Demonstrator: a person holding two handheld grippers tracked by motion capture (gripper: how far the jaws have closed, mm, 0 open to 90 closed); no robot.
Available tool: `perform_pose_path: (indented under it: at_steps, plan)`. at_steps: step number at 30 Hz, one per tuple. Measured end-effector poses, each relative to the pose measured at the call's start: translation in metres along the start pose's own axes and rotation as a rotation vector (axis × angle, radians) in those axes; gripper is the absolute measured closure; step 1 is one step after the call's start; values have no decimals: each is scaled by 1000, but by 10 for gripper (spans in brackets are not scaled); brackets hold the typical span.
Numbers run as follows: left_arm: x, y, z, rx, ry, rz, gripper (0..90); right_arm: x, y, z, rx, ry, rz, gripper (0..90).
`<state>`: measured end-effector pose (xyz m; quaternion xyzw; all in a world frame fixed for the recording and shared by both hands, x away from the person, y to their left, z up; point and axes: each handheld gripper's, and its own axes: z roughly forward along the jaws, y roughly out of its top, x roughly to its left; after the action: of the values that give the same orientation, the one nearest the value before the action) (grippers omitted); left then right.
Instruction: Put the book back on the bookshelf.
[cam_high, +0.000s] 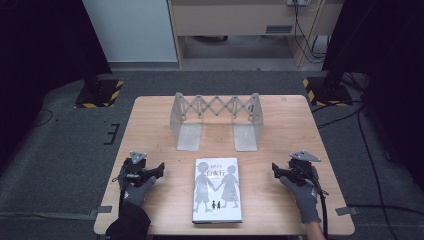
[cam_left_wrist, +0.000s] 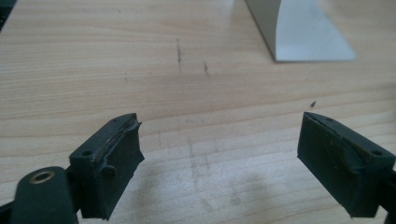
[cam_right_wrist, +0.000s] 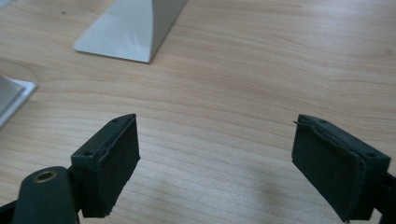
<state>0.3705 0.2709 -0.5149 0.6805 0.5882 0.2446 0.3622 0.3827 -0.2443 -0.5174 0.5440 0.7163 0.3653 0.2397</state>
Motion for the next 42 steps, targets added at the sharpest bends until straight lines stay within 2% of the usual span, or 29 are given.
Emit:
perform_pose_path:
  at_steps: [2, 7, 11, 13, 18, 21, 27, 37, 42]
  plan:
    - [0, 1, -3, -15, -1, -7, 138, 3, 2, -4, -7, 33, 8, 160]
    - [-5, 2, -10, -33, -33, -11, 145, 9, 5, -7, 0, 74, -5, 179]
    - [-8, 4, -14, -46, -55, -15, 157, 15, 8, -14, -29, 107, 1, 184]
    - [-14, 4, -16, -49, -71, 4, 156, 18, 10, -16, -39, 117, -2, 186]
    - [-25, 3, -18, -48, -98, 21, 154, 26, 13, -20, -49, 148, -13, 192]
    - [-29, 3, -18, -45, -97, 38, 155, 32, 16, -23, -60, 164, -18, 193]
    - [-43, 2, -20, -40, -128, 76, 140, 46, 21, -26, -76, 204, -38, 202]
    - [-63, -1, -17, -22, -184, 100, 108, 67, 25, -26, -78, 255, -48, 212]
    - [-71, -3, -17, -17, -201, 114, 98, 80, 21, -22, -75, 275, -78, 216]
